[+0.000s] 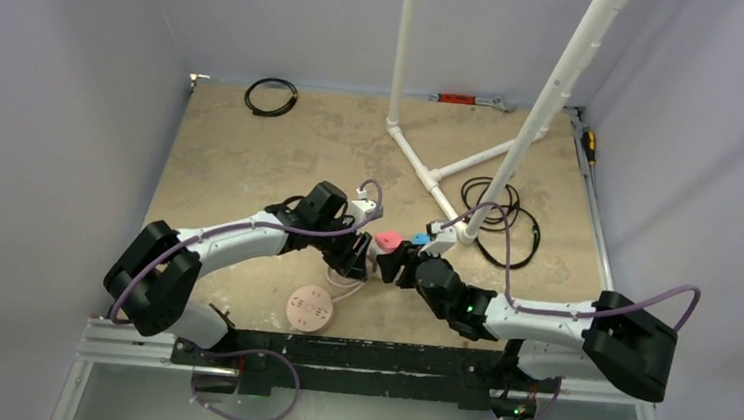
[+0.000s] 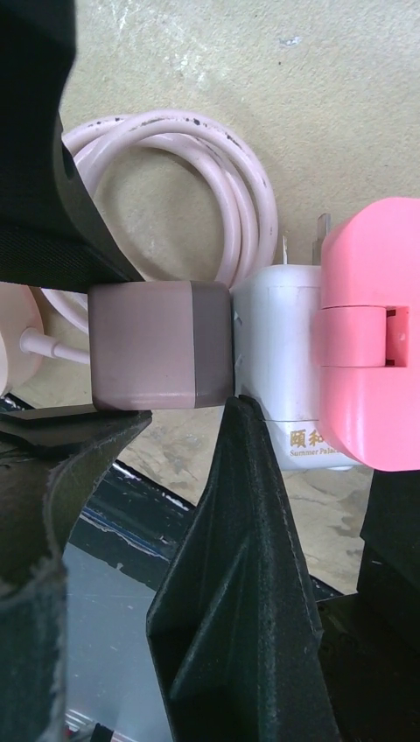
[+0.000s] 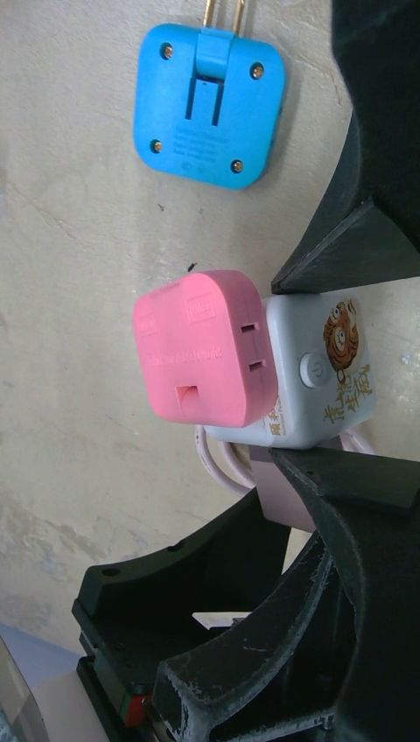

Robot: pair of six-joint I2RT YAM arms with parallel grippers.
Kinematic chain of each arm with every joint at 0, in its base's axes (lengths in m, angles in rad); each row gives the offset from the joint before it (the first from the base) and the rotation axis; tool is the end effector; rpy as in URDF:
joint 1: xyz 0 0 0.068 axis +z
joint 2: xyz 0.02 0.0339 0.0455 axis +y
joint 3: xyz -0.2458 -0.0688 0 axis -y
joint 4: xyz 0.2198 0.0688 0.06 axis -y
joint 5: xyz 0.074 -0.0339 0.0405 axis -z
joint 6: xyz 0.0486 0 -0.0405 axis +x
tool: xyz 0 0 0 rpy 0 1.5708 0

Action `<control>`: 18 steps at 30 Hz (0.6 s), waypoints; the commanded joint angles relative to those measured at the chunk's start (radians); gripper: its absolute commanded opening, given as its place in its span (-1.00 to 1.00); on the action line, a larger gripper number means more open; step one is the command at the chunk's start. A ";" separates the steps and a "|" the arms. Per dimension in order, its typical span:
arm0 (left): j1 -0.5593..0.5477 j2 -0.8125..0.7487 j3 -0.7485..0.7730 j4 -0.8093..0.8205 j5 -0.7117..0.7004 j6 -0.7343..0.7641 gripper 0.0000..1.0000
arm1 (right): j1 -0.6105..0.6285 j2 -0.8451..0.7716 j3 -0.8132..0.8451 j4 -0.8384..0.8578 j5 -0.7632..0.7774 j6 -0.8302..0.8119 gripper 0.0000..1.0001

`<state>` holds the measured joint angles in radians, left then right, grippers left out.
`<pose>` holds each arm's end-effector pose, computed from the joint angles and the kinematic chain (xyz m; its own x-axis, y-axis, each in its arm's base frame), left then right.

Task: Pull the plug off the socket
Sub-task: Remove the plug from the socket.

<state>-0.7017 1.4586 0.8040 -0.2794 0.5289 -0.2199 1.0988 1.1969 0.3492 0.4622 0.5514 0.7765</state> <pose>0.1922 -0.1945 0.1783 -0.7708 0.4049 -0.4918 0.6336 0.5677 -0.5256 0.1261 0.1911 0.1738 -0.4990 0.3355 -0.7991 -0.2639 0.8194 0.5088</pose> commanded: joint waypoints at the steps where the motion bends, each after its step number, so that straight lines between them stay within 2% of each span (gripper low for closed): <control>1: -0.008 -0.004 0.026 0.060 0.025 -0.015 -1.00 | 0.006 0.015 0.023 0.061 -0.048 0.101 -0.04; 6: -0.008 0.007 0.027 0.053 0.018 -0.013 -1.00 | 0.006 0.025 0.015 0.075 -0.064 0.101 0.19; 18: -0.008 0.012 0.031 0.051 0.015 -0.012 -1.00 | 0.006 0.094 0.035 0.099 -0.084 0.105 0.36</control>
<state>-0.7029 1.4746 0.8040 -0.3042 0.5121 -0.2226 1.0977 1.2701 0.3489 0.4946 0.5259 0.8448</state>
